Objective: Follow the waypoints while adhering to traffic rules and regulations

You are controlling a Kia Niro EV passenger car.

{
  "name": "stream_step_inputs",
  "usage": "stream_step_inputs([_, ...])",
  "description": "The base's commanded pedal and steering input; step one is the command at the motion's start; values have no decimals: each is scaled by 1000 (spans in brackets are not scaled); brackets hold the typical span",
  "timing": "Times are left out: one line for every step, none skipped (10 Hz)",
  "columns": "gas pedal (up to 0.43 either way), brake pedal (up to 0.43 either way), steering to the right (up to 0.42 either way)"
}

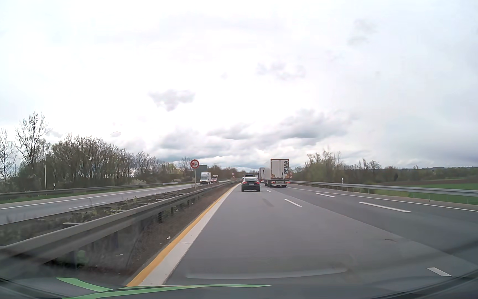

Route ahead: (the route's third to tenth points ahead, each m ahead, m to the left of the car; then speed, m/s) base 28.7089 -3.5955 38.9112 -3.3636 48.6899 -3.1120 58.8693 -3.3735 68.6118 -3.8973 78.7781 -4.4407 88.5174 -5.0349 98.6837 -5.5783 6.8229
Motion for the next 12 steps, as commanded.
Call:
stream_step_inputs([39, 0, -1])
stream_step_inputs([39, 0, 0])
stream_step_inputs([47, 0, 0])
stream_step_inputs([47, 0, 0])
stream_step_inputs([47, 0, 0])
stream_step_inputs([59, 0, 0])
stream_step_inputs([67, 0, 0])
stream_step_inputs([79, 0, 0])
stream_step_inputs([79, 0, 0])
stream_step_inputs([87, 0, 0])
stream_step_inputs([87, 0, 0])
stream_step_inputs([87, 0, 0])
